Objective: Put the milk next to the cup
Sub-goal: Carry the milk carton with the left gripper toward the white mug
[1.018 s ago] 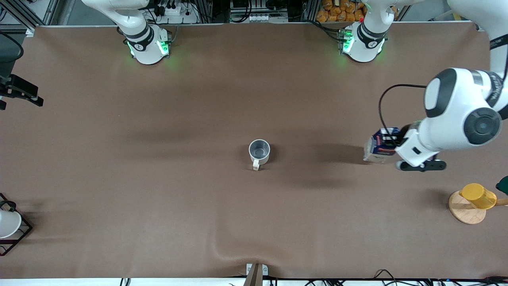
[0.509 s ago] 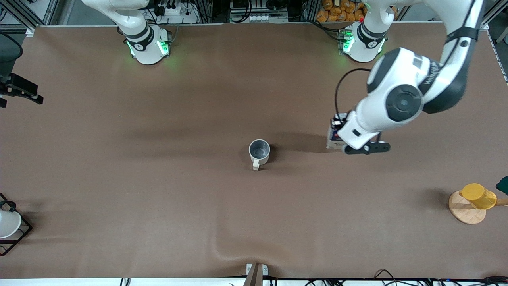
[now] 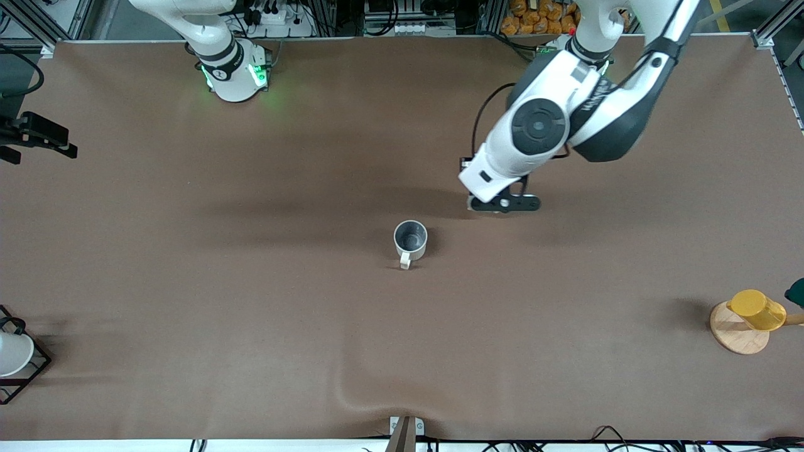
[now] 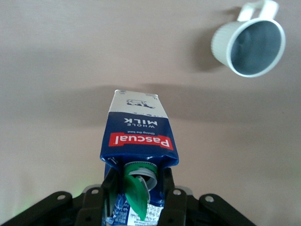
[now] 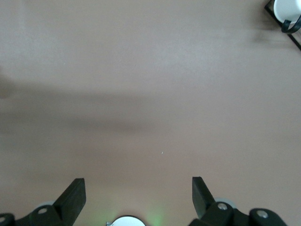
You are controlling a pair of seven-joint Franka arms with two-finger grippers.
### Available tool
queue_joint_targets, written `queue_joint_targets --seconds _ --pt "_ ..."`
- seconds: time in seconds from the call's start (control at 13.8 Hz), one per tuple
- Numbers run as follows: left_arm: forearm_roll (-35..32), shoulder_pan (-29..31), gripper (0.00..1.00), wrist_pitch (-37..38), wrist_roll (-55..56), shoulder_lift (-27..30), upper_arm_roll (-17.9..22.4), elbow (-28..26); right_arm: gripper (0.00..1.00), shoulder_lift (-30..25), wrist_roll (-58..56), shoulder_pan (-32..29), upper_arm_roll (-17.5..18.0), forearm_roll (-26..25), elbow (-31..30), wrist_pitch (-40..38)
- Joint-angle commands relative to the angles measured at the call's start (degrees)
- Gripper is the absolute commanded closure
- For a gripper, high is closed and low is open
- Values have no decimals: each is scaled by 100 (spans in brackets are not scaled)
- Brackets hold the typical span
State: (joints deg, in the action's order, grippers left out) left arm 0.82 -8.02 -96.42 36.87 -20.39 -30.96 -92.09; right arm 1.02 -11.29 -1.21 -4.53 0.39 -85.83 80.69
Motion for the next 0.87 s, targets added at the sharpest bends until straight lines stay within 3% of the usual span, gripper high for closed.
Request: queue_joint_targets --seconds 0.0,0.15,0.51,0.8 --pt "347 -112 68 -262 127 -245 2 192 0 -94 -13 51 128 -319 -4 -97" --pt "384 -278 68 -578 477 -368 2 200 0 -93 -22 16 93 -320 58 -106" --pt "349 -832 68 -825 1550 -1027 29 955 0 -85 -13 33 93 -276 102 -106" --pt "314 -1017 68 -1229 1788 -1195 64 947 0 -76 -13 33 93 -268 102 -97"
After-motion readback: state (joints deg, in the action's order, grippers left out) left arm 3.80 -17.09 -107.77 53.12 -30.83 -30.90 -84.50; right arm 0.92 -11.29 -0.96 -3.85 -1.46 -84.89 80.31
